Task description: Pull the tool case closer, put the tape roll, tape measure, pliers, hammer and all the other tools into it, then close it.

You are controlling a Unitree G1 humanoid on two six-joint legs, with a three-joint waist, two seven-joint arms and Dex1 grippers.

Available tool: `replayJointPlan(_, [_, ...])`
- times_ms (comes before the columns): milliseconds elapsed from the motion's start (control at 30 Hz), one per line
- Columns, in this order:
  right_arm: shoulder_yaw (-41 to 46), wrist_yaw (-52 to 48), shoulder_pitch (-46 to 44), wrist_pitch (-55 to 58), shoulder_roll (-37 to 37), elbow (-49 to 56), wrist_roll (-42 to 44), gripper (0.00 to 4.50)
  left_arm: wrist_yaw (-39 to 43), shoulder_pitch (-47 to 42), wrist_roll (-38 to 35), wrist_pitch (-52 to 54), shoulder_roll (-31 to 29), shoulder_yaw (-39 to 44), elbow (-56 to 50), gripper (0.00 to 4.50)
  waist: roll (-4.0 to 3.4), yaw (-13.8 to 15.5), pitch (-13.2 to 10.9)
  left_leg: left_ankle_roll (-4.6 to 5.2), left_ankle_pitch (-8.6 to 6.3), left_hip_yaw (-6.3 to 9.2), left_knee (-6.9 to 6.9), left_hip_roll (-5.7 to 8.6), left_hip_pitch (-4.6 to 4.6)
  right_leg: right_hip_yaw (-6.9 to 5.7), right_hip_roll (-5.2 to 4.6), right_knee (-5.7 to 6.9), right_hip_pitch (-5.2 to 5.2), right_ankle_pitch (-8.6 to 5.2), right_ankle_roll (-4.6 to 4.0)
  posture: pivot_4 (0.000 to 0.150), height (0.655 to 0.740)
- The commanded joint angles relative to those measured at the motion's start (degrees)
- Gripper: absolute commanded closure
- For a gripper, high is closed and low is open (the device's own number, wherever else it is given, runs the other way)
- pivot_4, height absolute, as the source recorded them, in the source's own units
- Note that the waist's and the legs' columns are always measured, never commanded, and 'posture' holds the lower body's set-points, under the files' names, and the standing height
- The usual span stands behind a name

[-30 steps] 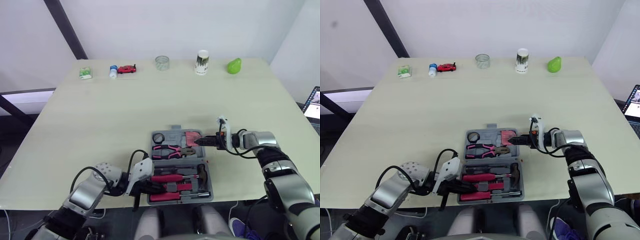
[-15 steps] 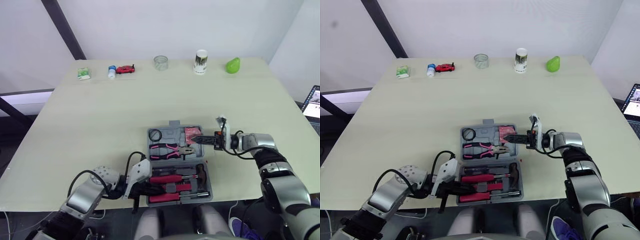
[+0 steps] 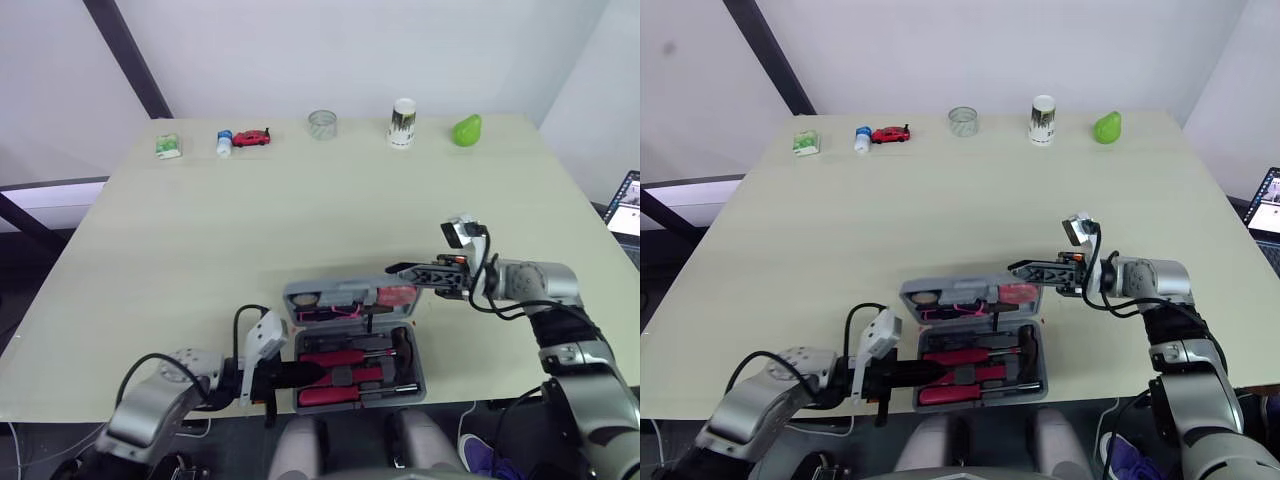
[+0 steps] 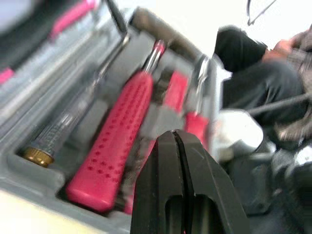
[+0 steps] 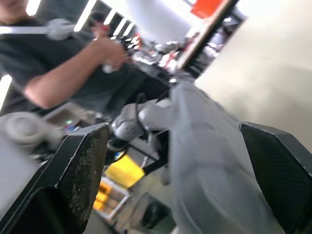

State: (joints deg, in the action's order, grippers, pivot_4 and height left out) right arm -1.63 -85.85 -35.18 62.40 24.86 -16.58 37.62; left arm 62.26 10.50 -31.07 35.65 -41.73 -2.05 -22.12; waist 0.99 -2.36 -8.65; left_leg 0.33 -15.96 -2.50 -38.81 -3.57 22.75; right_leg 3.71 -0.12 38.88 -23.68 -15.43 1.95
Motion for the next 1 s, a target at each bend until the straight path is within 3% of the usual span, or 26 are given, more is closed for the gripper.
replayJointPlan(33, [-0.11,0.62,3.92,4.58,2.35,10.08,5.4,0.03,2.88,6.12,-3.05,1.17,-5.55,5.96,-4.32,4.5,0.01,0.02,-0.01,0.0,0.0,0.0,0.01,0.0,0.0,-0.01,0.0,0.02,-0.01,0.0,0.0,0.15,0.74])
replayJointPlan(233, [3.01,7.69,14.65,7.1,6.51,23.71,9.5,0.03,11.18,18.45,-5.78,-0.68,-13.1,19.91,-2.31,4.5,0.01,0.16,-0.06,0.0,0.0,-0.05,0.15,0.01,-0.04,-0.05,-0.03,-0.03,-0.04,-0.03,-0.02,0.15,0.74])
replayJointPlan(400, [9.61,15.72,25.25,-3.71,7.11,34.22,7.78,0.03,9.57,15.43,-6.18,-5.7,-9.45,27.14,5.87,4.5,0.03,0.44,-0.09,0.0,0.0,-0.12,0.18,0.05,-0.03,-0.04,-0.04,-0.05,-0.09,-0.06,-0.01,0.15,0.74])
replayJointPlan(500, [12.03,20.94,31.92,-14.89,6.82,39.07,1.82,0.0,7.67,11.37,-4.2,-10.33,-6.66,27.92,9.88,3.71,0.12,0.53,-0.05,0.0,0.0,-0.18,0.18,0.07,-0.02,-0.01,-0.02,-0.06,-0.1,-0.06,0.01,0.15,0.74])
replayJointPlan(667, [16.09,23.94,42.2,-32.38,8.58,40.67,-6.88,0.0,4.7,6.41,-2.25,-15.85,-3.5,28.05,12.47,1.25,0.35,0.68,-0.1,0.0,0.0,-0.23,0.2,0.1,0.02,0.02,-0.04,-0.1,-0.1,-0.04,0.01,0.15,0.74])
replayJointPlan(700, [17.05,24.22,43.31,-34.84,8.49,40.12,-7.52,0.0,4.61,5.95,-2.04,-16.71,-3.31,28.16,12.91,1.07,0.38,0.44,-0.1,0.0,0.0,-0.23,0.2,0.09,0.01,0.05,-0.04,-0.1,-0.1,-0.04,0.01,0.15,0.74])
replayJointPlan(767, [19.01,24.4,45.62,-38.7,8.67,38.57,-8.17,0.0,3.97,4.95,-1.53,-17.86,-3.31,28.42,13.86,0.08,0.39,0.26,-0.1,0.0,0.0,-0.23,0.2,0.07,-0.04,0.09,-0.02,-0.07,-0.1,-0.04,0.01,0.15,0.74])
replayJointPlan(1000, [21.34,23.14,49.69,-47.01,9.17,32.91,-8.36,0.0,2.17,2.9,0.55,-21.16,-3.08,27.75,16.2,0.03,0.39,0.3,-0.1,0.0,0.0,-0.23,0.2,0.05,-0.06,0.09,0.0,-0.06,-0.08,-0.04,0.0,0.15,0.74])
